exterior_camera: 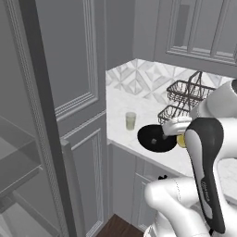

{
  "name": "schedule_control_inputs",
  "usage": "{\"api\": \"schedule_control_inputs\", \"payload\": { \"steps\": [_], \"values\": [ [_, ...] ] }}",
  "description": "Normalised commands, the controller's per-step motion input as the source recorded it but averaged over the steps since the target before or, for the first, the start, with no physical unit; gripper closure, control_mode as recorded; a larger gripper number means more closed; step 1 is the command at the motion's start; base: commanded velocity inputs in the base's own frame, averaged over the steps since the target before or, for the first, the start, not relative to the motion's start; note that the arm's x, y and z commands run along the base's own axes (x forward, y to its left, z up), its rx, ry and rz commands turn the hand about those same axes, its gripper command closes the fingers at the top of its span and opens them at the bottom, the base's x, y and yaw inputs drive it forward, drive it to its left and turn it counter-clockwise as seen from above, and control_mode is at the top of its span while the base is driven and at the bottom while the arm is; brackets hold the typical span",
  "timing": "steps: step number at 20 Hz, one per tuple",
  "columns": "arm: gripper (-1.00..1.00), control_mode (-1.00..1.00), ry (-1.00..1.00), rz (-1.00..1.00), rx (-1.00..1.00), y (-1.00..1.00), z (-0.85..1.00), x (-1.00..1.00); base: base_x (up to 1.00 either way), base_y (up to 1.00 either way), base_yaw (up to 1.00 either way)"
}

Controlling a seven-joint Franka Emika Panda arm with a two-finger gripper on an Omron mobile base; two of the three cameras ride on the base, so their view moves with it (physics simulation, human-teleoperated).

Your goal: Grab a lemon wedge from the fridge and one ice cube from the ice bowl, and put them in the glass of lemonade.

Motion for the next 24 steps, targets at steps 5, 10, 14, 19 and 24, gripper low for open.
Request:
{"api": "schedule_control_inputs", "payload": {
  "steps": [5,10,14,19,24],
  "values": [
    [1.0,-1.0,0.01,0.0,0.0,0.0,0.05,0.54,0.0,0.0,0.0],
    [1.0,-1.0,0.0,0.03,0.0,0.0,0.04,0.83,0.0,0.0,0.0],
    [1.0,-1.0,0.01,0.05,0.0,0.0,0.0,0.99,0.0,0.0,0.0],
    [1.0,-1.0,-0.06,0.01,-0.02,0.0,0.0,0.76,0.0,0.0,0.0],
    [1.0,-1.0,0.0,0.0,-0.09,0.04,0.0,0.63,0.0,0.0,0.0]
  ]
}}
